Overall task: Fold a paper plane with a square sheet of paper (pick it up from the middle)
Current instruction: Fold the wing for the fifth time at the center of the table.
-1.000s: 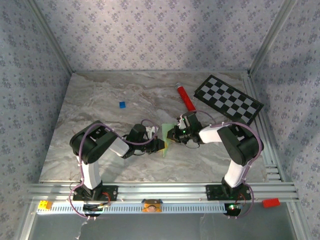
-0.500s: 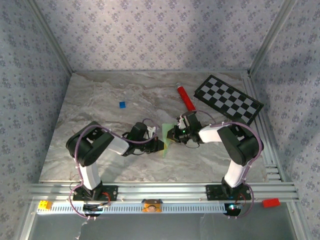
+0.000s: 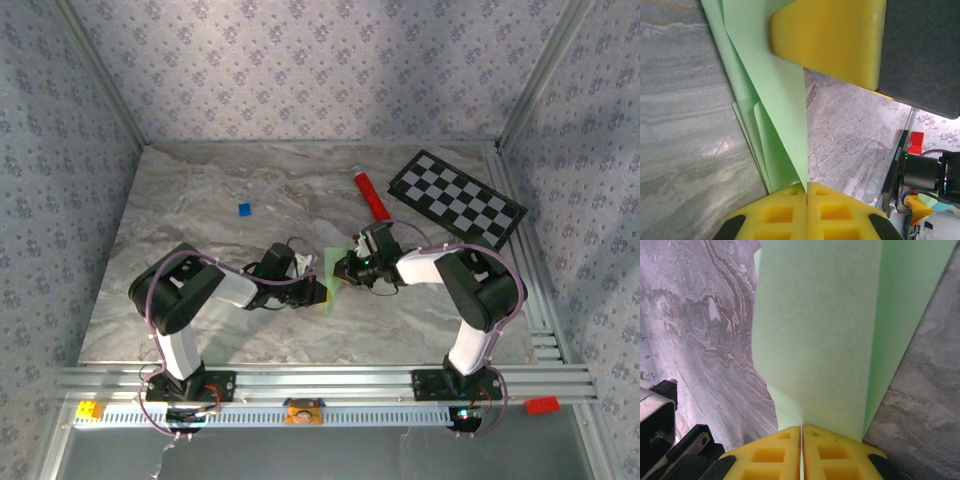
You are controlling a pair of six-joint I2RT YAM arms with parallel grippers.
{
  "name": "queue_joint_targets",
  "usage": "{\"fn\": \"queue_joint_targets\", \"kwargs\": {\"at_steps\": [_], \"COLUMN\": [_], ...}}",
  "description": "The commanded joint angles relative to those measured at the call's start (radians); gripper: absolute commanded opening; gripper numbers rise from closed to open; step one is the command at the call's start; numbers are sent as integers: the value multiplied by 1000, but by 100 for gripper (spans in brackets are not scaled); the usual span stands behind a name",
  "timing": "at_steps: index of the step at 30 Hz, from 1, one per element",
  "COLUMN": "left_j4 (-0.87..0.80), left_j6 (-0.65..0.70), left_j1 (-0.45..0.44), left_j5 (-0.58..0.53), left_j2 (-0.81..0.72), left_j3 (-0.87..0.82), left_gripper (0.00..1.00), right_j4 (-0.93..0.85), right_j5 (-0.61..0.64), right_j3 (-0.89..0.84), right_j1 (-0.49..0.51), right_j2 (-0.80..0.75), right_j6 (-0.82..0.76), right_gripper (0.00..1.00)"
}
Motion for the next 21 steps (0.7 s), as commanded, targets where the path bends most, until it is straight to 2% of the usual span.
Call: {"fn": "queue_joint_targets", "kwargs": {"at_steps": [1,10,15,21], "left_j4": [-166,-214,-236,-268], "left_j6": [41,69,80,97], "left_j1": [-11,-33,-42,-46], "left_j5": [81,86,84,77], "left_j2": [-7,11,12,9], "left_j3": [-20,16,18,16], "left_gripper": [1,4,0,9], "right_j4": [-107,-120,-133,-142], "right_j5": [95,103,112,119], "right_j3": [-5,0,2,3], "right_j1": [5,10,10,11], "right_j2": [45,60,64,65], "right_j6": [-17,-12,-12,-12], "right_gripper": [11,11,11,10]}}
